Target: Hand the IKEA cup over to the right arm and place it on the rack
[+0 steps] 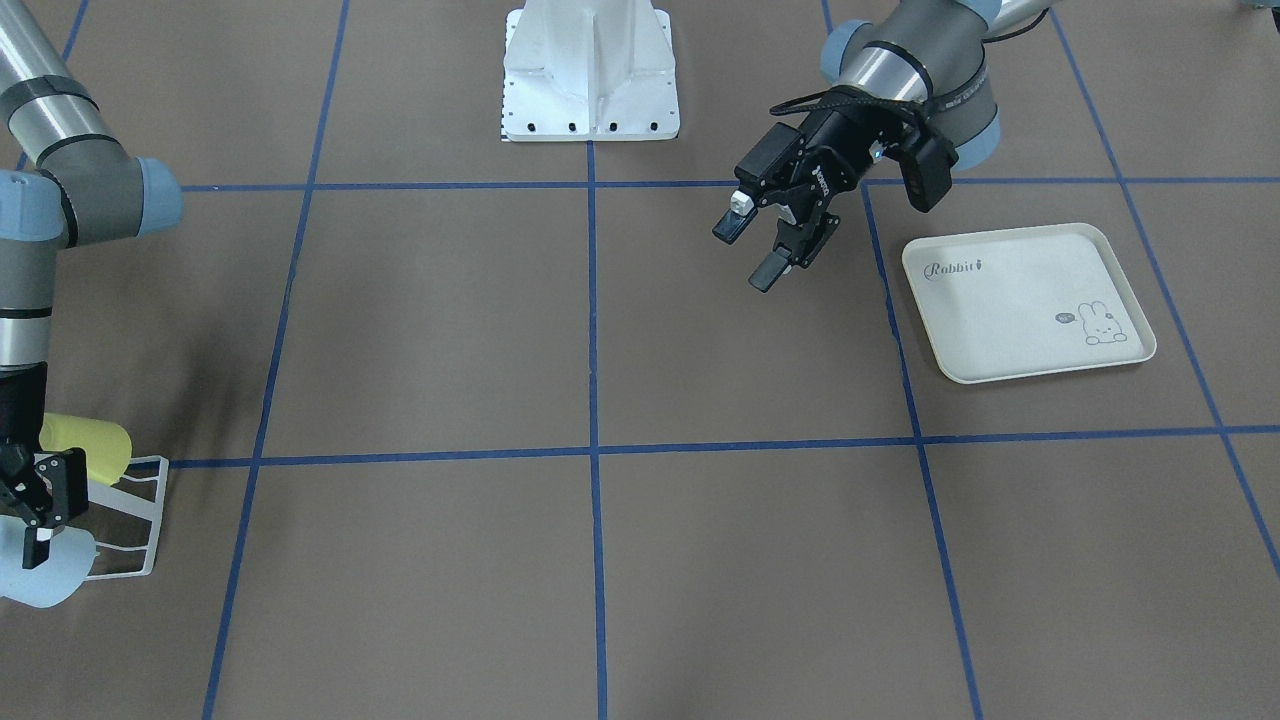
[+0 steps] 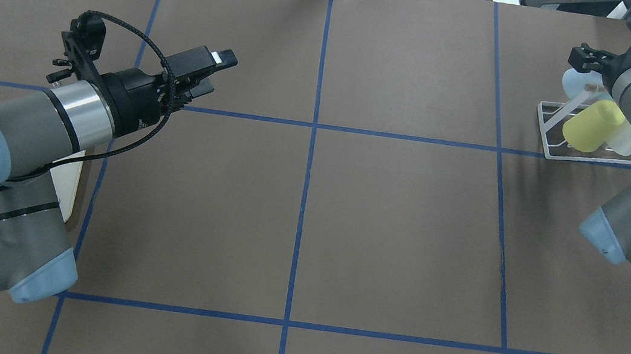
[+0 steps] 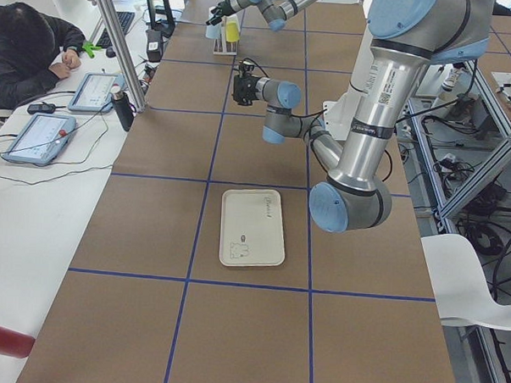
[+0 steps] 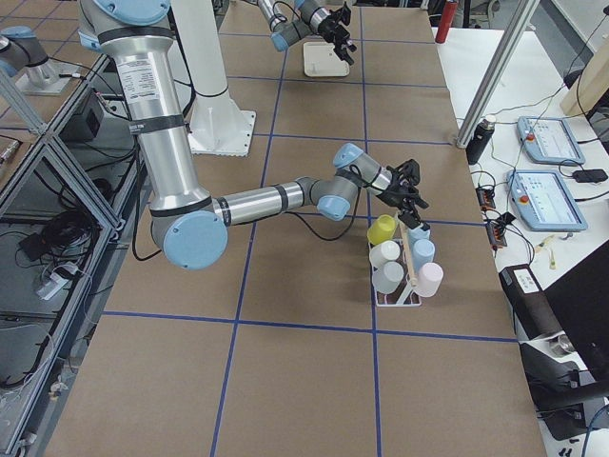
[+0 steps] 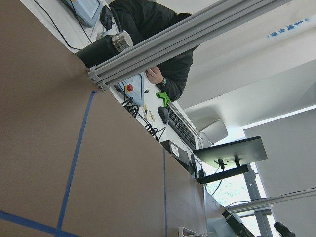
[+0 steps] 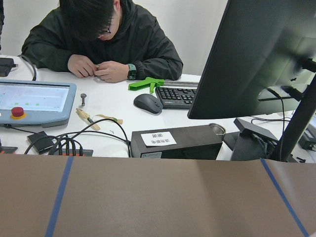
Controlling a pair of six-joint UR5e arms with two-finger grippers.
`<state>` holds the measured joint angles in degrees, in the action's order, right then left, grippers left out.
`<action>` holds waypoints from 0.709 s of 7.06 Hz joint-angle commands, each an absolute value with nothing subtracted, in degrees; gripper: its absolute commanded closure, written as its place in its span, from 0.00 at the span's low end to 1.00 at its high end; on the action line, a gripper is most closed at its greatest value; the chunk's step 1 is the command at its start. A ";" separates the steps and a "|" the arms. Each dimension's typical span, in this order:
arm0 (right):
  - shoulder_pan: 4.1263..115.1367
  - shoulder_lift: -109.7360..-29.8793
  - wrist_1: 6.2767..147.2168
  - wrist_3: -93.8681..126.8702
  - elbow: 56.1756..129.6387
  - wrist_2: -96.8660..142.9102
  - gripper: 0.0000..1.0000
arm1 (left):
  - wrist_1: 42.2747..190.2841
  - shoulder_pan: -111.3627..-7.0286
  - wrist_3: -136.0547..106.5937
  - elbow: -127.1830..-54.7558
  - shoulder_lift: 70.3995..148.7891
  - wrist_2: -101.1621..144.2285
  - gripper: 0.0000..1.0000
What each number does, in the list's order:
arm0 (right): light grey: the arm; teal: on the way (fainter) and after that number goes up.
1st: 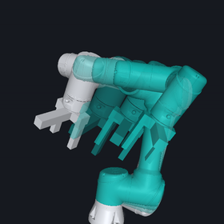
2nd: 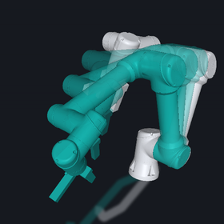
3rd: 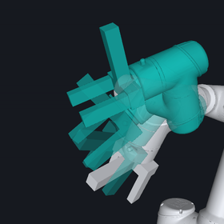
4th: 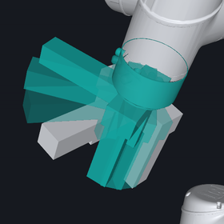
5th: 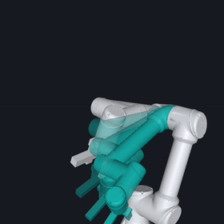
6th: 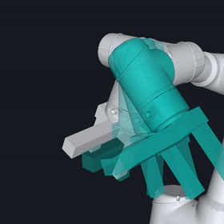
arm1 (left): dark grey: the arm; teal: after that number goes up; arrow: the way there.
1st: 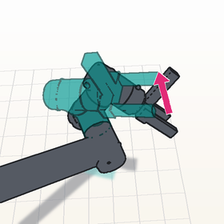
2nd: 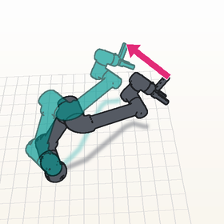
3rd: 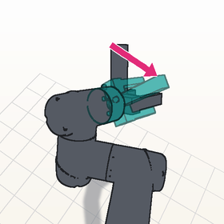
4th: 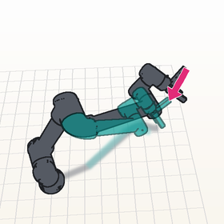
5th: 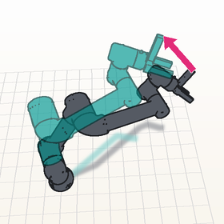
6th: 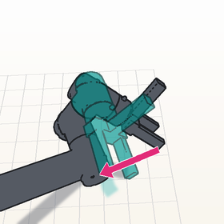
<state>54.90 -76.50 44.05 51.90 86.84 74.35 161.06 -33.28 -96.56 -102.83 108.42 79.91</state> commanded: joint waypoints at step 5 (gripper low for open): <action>83.54 -76.11 72.46 17.82 93.78 122.44 0.00 | 132.82 -58.19 -51.27 -115.05 99.26 109.51 0.01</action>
